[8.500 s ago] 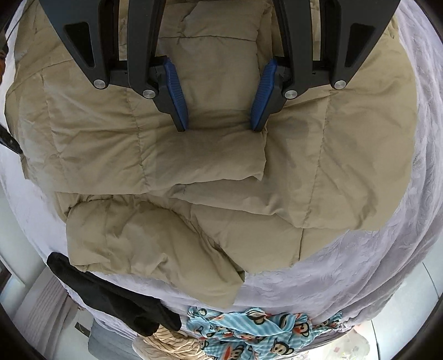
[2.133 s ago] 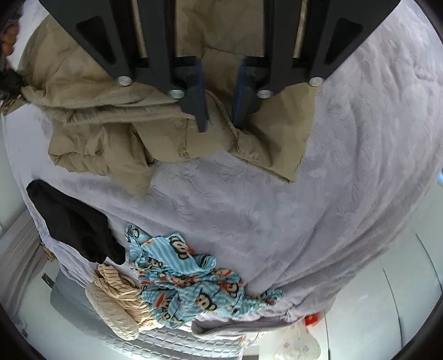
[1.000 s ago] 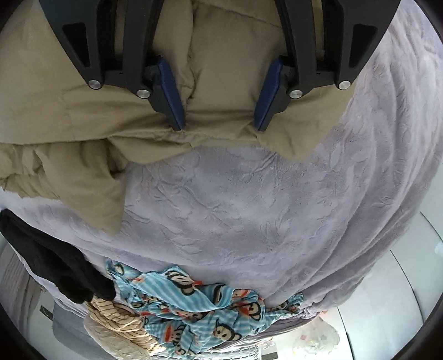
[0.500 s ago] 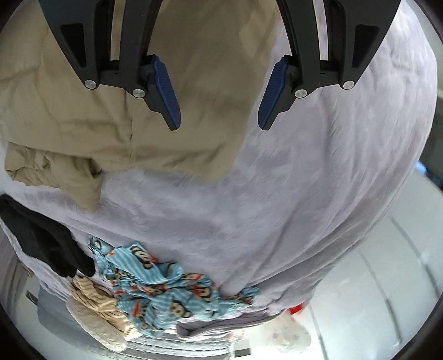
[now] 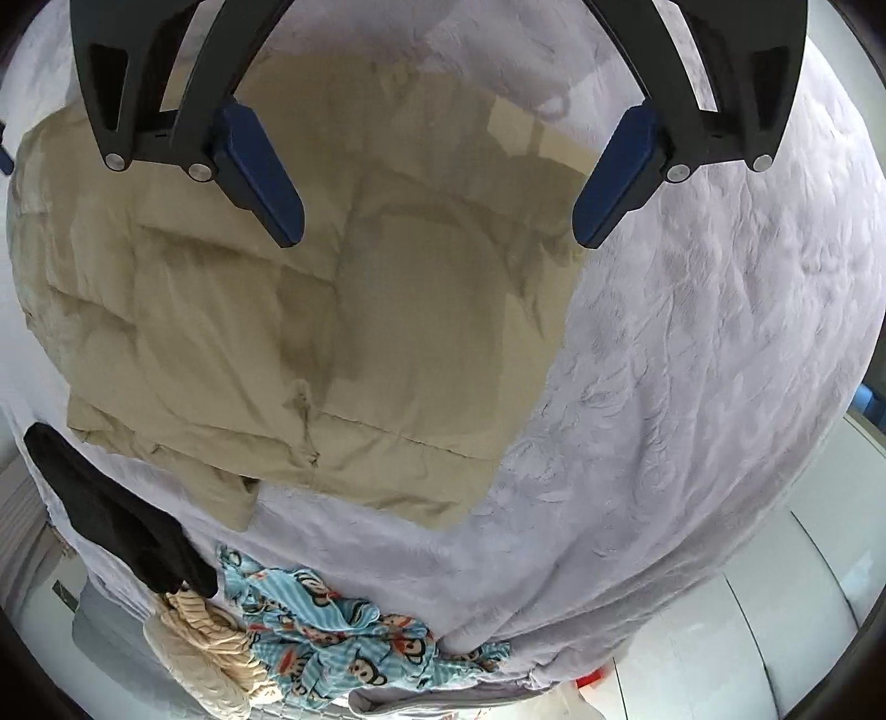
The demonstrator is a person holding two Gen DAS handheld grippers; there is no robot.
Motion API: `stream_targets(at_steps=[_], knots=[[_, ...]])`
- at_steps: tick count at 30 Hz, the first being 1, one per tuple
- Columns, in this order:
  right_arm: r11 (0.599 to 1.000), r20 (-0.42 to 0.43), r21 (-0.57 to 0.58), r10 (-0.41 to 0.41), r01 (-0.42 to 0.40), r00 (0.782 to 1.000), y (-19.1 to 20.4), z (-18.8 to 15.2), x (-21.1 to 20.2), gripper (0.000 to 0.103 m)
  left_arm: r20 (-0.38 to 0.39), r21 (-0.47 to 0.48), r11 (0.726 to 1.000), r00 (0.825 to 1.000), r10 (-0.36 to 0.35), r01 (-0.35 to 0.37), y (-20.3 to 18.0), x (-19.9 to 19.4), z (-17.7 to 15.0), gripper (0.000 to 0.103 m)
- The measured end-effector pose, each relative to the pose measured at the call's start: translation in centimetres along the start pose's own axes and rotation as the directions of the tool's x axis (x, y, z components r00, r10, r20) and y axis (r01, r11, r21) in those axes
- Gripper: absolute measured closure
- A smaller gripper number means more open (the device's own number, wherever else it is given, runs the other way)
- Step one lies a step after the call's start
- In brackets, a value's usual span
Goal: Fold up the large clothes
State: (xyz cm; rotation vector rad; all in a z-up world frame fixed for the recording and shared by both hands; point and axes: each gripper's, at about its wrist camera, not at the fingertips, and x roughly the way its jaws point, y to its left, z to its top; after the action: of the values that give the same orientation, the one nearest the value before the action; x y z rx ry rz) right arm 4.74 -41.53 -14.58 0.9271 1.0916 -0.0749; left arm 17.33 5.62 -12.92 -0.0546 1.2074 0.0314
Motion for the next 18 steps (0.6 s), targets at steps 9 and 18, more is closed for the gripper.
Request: stream_targets(at_steps=[9,18], knots=[[0.994,-0.04,0.107,0.042,-0.038,0.998,-2.2,-4.6,0.1,0.001,-0.043,-0.011,1.0,0.999,-0.021,0.021,0.2,-0.8,-2.4,0.005],[0.988,-0.076,0.157,-0.001,0.013,0.997,-4.4,-6.7,2.7,0.0,-0.071,-0.044,0.999,0.997,-0.028,0.025,0.6,0.7,-4.9,0.005]])
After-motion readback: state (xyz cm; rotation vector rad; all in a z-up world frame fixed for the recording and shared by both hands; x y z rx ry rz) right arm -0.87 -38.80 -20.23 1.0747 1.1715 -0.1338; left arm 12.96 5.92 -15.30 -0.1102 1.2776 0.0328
